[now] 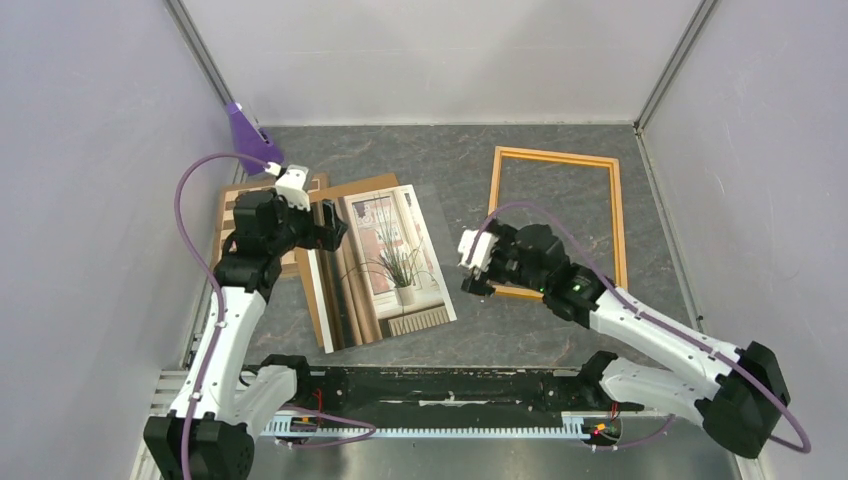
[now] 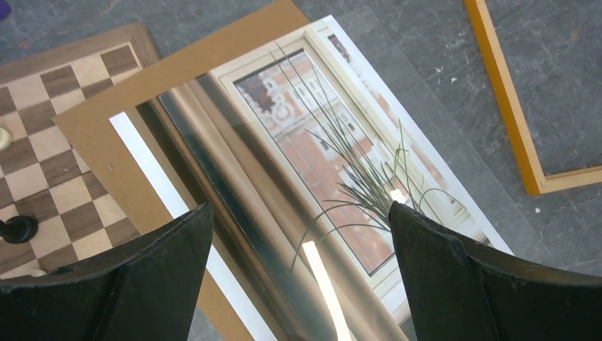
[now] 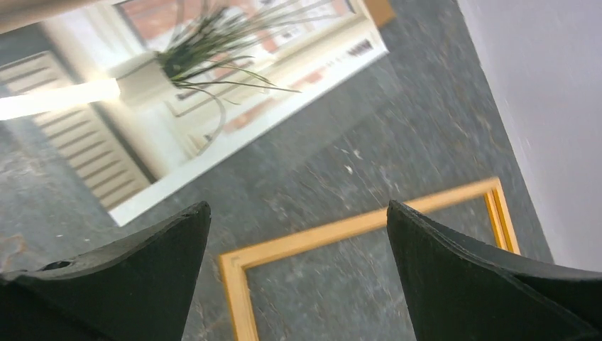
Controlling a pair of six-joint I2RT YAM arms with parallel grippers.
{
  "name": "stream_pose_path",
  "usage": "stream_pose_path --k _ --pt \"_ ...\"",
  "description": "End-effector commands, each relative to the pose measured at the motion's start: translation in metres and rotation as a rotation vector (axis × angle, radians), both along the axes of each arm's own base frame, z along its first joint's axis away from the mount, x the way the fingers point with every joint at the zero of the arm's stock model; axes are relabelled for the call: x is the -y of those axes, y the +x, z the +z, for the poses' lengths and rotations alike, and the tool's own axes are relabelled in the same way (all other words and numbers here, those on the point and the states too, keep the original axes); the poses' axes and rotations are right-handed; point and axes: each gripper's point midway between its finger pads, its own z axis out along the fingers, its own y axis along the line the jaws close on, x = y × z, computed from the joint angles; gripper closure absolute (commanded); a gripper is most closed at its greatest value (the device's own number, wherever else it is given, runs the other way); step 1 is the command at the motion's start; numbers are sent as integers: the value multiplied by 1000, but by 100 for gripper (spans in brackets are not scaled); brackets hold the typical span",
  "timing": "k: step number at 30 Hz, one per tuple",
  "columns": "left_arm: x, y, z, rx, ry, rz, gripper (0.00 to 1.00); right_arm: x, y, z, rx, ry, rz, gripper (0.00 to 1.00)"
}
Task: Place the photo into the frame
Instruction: Adjust the photo frame item at the center of the board.
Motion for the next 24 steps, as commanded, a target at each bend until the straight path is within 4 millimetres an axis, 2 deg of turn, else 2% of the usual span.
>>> stream_pose_path --k 1,5,9,17,22,24 --pt "3 -3 -13 -54 0 -29 1 -30 -13 -7 96 -90 104 2" --pt "7 -6 -20 -118 -27 -34 1 -46 -13 -29 98 -119 133 2" --pt "1 -12 -28 -177 -16 -6 1 -54 -5 -37 55 -89 89 2" --pt "-21 -26 -36 -212 74 69 0 -77 32 -47 -189 25 -166 2" --pt "-17 -35 -44 -250 51 55 0 -79 62 -67 -357 91 -284 2" --pt "-16 -35 -45 -250 49 54 0 -79 67 -76 -430 118 -291 2"
